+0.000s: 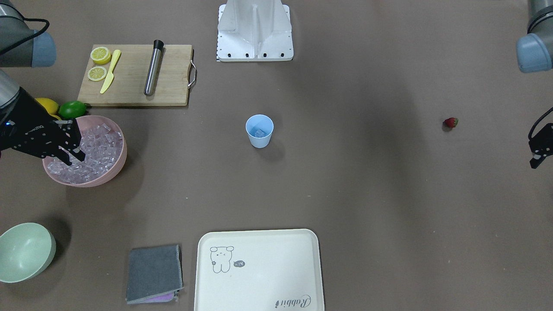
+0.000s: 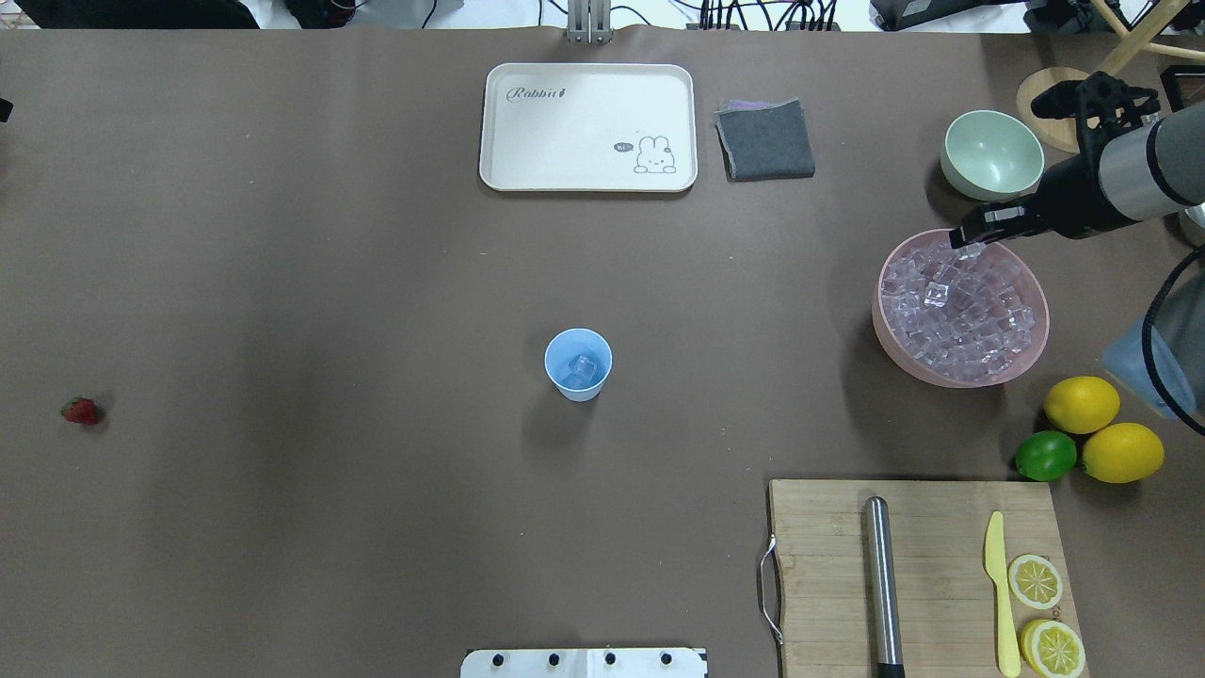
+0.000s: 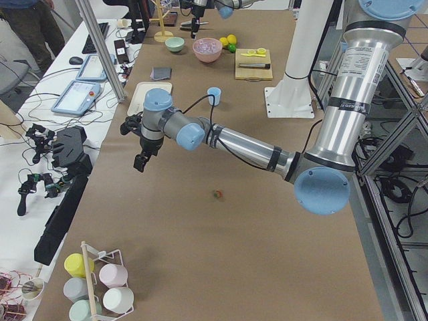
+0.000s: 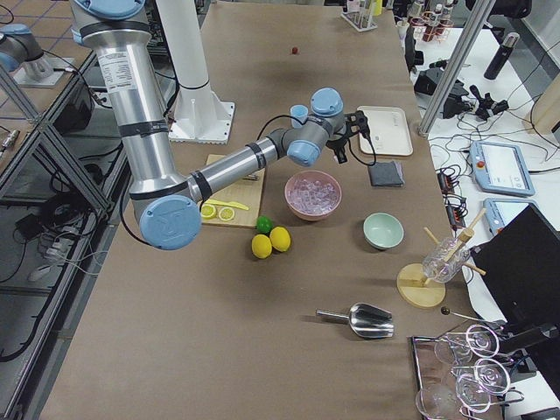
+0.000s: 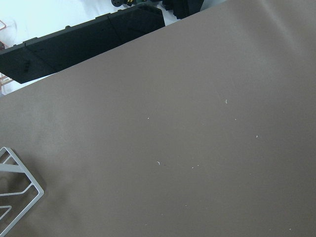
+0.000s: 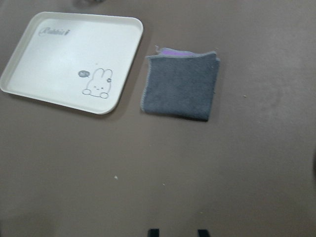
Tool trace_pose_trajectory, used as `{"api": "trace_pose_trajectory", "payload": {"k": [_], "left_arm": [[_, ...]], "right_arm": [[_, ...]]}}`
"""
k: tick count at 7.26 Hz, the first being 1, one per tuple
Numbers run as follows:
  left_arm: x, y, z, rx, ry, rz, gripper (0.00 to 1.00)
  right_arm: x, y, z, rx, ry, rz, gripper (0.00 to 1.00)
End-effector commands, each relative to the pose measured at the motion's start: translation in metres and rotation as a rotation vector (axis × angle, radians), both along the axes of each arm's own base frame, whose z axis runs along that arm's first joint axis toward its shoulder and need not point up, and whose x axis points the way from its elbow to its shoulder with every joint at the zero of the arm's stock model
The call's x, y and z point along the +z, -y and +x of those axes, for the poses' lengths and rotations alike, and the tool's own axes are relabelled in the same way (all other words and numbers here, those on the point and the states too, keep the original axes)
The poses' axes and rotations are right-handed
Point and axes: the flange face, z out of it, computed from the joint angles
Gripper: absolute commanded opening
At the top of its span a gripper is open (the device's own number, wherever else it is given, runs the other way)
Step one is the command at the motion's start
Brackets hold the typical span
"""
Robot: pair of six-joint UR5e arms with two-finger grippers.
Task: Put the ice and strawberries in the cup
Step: 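Carry the ice cube with the right gripper over the blue cup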
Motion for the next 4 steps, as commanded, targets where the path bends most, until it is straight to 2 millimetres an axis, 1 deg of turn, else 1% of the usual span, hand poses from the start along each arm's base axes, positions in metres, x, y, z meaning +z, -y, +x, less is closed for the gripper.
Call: {"api": "trace_pose_trajectory", "payload": {"k": [1, 2, 3, 4], "left_arm": [[-0.001, -0.002, 0.004, 0.017, -0.019, -0.006, 0.98], [-0.002, -0.003, 0.006, 0.037, -0.049, -0.013, 0.98], [-0.002, -0.004, 0.007, 0.040, -0.050, -0.014, 0.98], [-0.003, -0.003, 0.008, 0.040, -0.051, -0.012, 0.98]], "right_arm": [[-0.044, -0.003, -0.039, -0.026, 0.028, 0.073, 0.00], [-0.058, -0.009, -0.059, -0.027, 0.031, 0.099, 0.00], [-0.069, -0.018, -0.072, -0.048, 0.045, 0.121, 0.00], [-0.085, -0.026, -0.092, -0.061, 0.056, 0.149, 0.00]]}}
